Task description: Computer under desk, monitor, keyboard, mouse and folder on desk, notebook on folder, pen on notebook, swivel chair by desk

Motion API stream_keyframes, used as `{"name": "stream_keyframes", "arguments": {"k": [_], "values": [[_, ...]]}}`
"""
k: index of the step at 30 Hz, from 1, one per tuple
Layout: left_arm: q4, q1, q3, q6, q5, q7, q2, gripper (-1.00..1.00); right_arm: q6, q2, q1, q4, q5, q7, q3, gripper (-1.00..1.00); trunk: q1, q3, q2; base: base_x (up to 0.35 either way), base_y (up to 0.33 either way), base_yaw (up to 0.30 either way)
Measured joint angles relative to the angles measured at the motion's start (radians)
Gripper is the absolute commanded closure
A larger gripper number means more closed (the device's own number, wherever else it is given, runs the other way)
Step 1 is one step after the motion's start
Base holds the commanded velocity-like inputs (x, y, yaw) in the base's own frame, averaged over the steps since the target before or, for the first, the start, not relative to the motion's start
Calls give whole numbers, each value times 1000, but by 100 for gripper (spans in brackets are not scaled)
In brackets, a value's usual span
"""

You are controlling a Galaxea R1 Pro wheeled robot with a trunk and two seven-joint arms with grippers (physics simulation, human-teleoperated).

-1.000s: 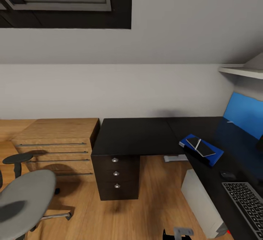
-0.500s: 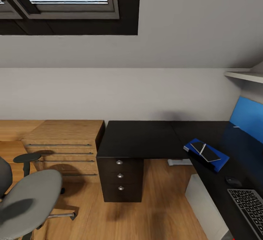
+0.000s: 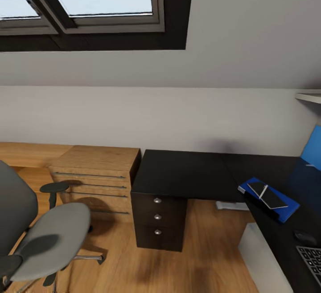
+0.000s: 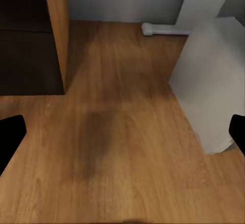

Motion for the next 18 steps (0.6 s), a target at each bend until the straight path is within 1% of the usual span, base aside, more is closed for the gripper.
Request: {"name": "stream_keyframes", "arguments": {"k": [1, 2, 3, 4, 6, 7, 10, 12, 14, 15, 18], "values": [[2, 0, 0, -7, 28, -5, 0, -100, -6, 0, 1, 0, 0, 0, 1, -100, -4, 4, 7, 0, 0, 251], [2, 0, 0, -15, 46, -7, 1, -100, -10, 0, 2, 0, 1, 0, 1, -100, -8, 8, 14, 0, 0, 270], [6, 0, 1, -152, 168, -16, -2, -100, -22, 0, 6, 0, -8, -4, -1, -100, -11, 11, 21, 0, 0, 273], [9, 0, 0, -203, 201, -17, -3, -100, -24, 1, 6, 0, -14, -9, 0, -100, -15, 14, 28, 0, 0, 274], [11, 0, -2, -234, 220, -18, -4, -100, -25, 2, 6, 0, -20, -19, 0, -100, -23, 21, 42, 0, 0, 276], [14, 0, -3, -264, 239, -19, -7, -100, -26, 6, 7, 0, -27, -44, -1, -100, -27, 24, 49, 0, 0, 277], [15, 0, -5, -278, 248, -20, -15, -100, -28, 9, 7, 0, -30, -74, 0, -100, -38, 33, 70, 0, 0, 278], [15, 0, -6, -281, 252, -19, -19, -100, -29, 14, 7, 0, -31, -93, 1, -100, -38, 34, 70, 0, 0, 278], [15, 0, -6, -270, 253, -18, -19, -100, -30, 18, 7, 0, -31, -100, 0, -100, -38, 34, 70, 0, 0, 280], [15, 0, -6, -219, 254, -19, -17, -100, -30, 19, 7, 0, -31, -104, 0, -100, -38, 34, 70, 0, 0, 281], [15, 0, -6, -188, 254, -20, -15, -100, -30, 21, 7, 0, -31, -105, 0, -100, -38, 34, 70, 0, 0, 281]]}}
